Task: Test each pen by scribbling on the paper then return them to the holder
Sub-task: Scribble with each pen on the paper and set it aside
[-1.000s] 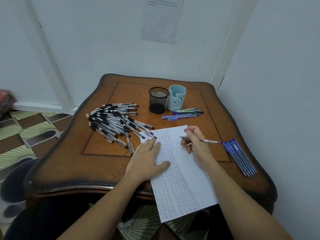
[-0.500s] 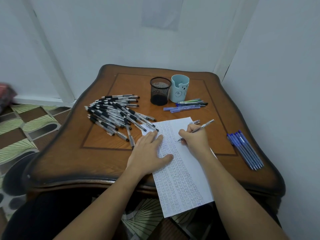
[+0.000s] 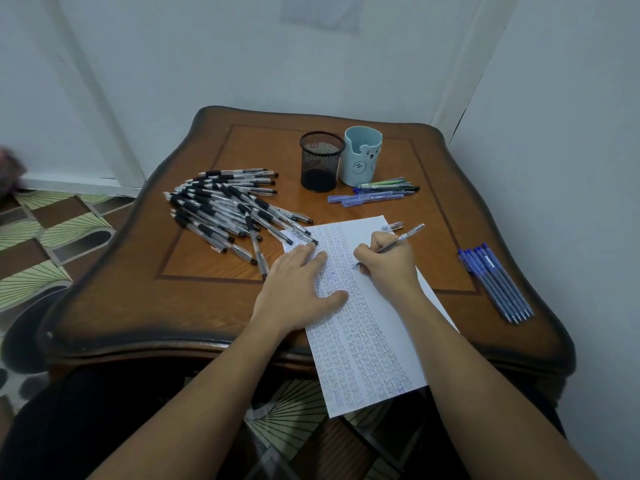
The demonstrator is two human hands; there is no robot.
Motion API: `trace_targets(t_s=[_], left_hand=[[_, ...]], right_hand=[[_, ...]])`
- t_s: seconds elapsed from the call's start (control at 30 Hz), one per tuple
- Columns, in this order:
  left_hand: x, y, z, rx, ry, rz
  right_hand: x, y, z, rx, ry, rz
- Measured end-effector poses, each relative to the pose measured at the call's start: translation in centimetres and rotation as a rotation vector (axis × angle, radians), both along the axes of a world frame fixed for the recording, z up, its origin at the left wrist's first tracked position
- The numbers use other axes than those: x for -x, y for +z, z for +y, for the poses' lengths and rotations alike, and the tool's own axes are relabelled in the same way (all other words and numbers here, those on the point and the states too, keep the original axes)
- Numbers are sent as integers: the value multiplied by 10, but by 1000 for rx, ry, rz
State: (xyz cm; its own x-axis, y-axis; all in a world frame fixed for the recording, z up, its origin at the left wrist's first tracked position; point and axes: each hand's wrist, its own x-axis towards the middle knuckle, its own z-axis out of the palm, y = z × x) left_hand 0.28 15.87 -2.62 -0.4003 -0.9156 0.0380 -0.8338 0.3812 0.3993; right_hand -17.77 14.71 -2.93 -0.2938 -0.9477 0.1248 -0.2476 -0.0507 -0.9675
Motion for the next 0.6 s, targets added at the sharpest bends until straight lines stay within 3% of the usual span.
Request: trace_targets(t_s=[0.6], left_hand=[[0, 0, 0, 1, 3, 9]], right_hand=[[-1, 3, -1, -15, -29, 38]])
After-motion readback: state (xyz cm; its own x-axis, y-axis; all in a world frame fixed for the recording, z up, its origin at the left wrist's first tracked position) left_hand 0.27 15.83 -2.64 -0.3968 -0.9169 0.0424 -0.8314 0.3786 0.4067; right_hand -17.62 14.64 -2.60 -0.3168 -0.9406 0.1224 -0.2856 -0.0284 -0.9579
